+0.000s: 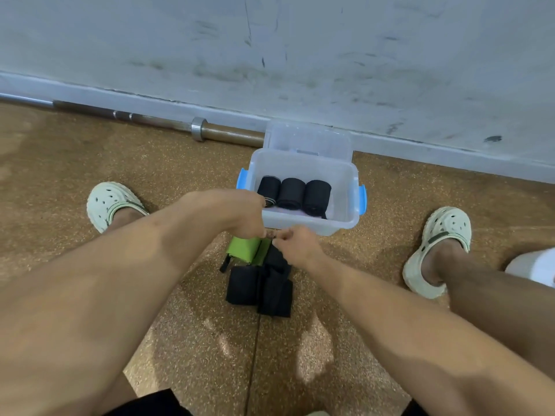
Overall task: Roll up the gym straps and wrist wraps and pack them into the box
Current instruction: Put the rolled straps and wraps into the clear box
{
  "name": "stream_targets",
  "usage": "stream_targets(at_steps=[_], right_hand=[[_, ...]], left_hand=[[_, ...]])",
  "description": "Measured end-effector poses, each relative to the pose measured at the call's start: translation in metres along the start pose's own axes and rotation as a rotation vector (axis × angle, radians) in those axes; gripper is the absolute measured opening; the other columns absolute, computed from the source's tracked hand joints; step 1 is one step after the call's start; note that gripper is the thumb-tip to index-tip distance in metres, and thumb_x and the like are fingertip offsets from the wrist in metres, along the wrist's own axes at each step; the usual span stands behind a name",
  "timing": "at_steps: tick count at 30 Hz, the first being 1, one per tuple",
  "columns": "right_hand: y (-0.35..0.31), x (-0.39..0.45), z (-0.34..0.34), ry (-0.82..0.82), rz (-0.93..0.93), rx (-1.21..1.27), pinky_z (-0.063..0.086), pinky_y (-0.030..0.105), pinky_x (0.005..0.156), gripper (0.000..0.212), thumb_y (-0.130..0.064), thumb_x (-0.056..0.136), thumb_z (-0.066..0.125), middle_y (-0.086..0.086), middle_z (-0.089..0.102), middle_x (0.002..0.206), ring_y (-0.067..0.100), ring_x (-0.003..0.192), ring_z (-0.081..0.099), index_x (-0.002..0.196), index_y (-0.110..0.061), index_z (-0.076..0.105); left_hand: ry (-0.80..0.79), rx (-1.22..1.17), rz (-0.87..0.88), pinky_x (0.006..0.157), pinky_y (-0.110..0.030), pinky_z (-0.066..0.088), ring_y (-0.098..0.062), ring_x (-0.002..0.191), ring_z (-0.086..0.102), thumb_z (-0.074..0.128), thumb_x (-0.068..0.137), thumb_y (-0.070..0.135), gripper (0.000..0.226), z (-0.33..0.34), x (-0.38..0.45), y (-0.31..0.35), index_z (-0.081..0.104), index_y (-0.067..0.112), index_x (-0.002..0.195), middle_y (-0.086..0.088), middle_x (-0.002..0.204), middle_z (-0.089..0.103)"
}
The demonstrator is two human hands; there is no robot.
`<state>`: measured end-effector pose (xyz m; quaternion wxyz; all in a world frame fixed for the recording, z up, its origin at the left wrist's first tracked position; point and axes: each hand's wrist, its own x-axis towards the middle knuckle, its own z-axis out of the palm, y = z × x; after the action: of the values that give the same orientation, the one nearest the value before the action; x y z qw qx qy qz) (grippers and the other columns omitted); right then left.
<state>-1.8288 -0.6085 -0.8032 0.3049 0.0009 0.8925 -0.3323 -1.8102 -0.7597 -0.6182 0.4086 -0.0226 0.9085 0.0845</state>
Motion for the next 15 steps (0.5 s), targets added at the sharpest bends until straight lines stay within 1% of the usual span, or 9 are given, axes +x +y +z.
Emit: stream_targets(at_steps=[1, 3, 6, 8, 10, 12, 15], right_hand=[[0.011, 0.001, 0.010, -0.015, 0.074, 0.002, 0.059, 0.039, 0.082, 0.017, -0.031, 0.091, 0.070, 0.002, 0.072, 0.090, 0.025, 0.090, 0.070, 0.095, -0.014, 0.073], [0.031, 0.003, 0.022, 0.007, 0.200, 0.072, 0.056, 0.036, 0.086, 0.035, -0.037, 0.088, 0.076, 0.005, 0.073, 0.106, 0.026, 0.102, 0.069, 0.110, -0.011, 0.069], [0.049, 0.010, 0.028, 0.021, 0.325, 0.258, 0.052, 0.035, 0.098, 0.055, -0.035, 0.088, 0.079, 0.006, 0.069, 0.127, 0.028, 0.116, 0.064, 0.132, -0.008, 0.061], [0.050, 0.016, 0.030, 0.022, 0.413, 0.365, 0.049, 0.035, 0.101, 0.066, -0.032, 0.089, 0.081, 0.010, 0.064, 0.135, 0.031, 0.123, 0.060, 0.141, -0.002, 0.054], [0.048, 0.023, 0.033, 0.013, 0.491, 0.428, 0.048, 0.040, 0.106, 0.078, -0.033, 0.085, 0.084, 0.013, 0.060, 0.141, 0.035, 0.129, 0.057, 0.146, -0.001, 0.048], [0.044, 0.030, 0.042, -0.018, 0.532, 0.475, 0.048, 0.046, 0.109, 0.085, -0.034, 0.079, 0.088, 0.012, 0.058, 0.144, 0.036, 0.130, 0.057, 0.147, -0.003, 0.047], [0.059, 0.054, 0.064, -0.002, 0.536, 0.520, 0.055, 0.049, 0.101, 0.095, -0.040, 0.059, 0.094, 0.009, 0.066, 0.133, 0.035, 0.115, 0.065, 0.140, -0.010, 0.054]], left_hand=[[-0.001, 0.000, 0.000, 0.098, -0.037, 0.045, -0.029, 0.127, 0.055, 0.056, 0.102, 0.038, 0.057, 0.001, -0.001, 0.000, 0.038, 0.015, 0.152, -0.007, 0.141, 0.056], [0.004, -0.004, 0.006, 0.099, -0.037, 0.044, -0.029, 0.128, 0.054, 0.055, 0.103, 0.039, 0.058, 0.001, -0.003, -0.001, 0.037, 0.016, 0.152, -0.007, 0.144, 0.054], [0.006, -0.010, 0.006, 0.100, -0.037, 0.043, -0.029, 0.130, 0.052, 0.054, 0.103, 0.041, 0.061, 0.001, 0.000, -0.003, 0.034, 0.016, 0.154, -0.007, 0.147, 0.051], [0.008, -0.012, 0.005, 0.102, -0.037, 0.042, -0.029, 0.131, 0.051, 0.054, 0.103, 0.041, 0.063, 0.000, 0.003, -0.005, 0.032, 0.015, 0.155, -0.007, 0.148, 0.051], [0.010, -0.002, 0.003, 0.102, -0.037, 0.042, -0.029, 0.132, 0.052, 0.054, 0.103, 0.042, 0.063, -0.001, 0.006, -0.008, 0.032, 0.015, 0.155, -0.008, 0.149, 0.050], [0.011, 0.024, 0.002, 0.102, -0.038, 0.043, -0.029, 0.131, 0.052, 0.054, 0.102, 0.043, 0.062, -0.001, 0.010, -0.012, 0.034, 0.016, 0.154, -0.007, 0.148, 0.052], [0.000, 0.027, 0.000, 0.102, -0.038, 0.043, -0.029, 0.130, 0.052, 0.055, 0.102, 0.043, 0.061, 0.000, 0.015, -0.016, 0.036, 0.016, 0.153, -0.007, 0.147, 0.051]])
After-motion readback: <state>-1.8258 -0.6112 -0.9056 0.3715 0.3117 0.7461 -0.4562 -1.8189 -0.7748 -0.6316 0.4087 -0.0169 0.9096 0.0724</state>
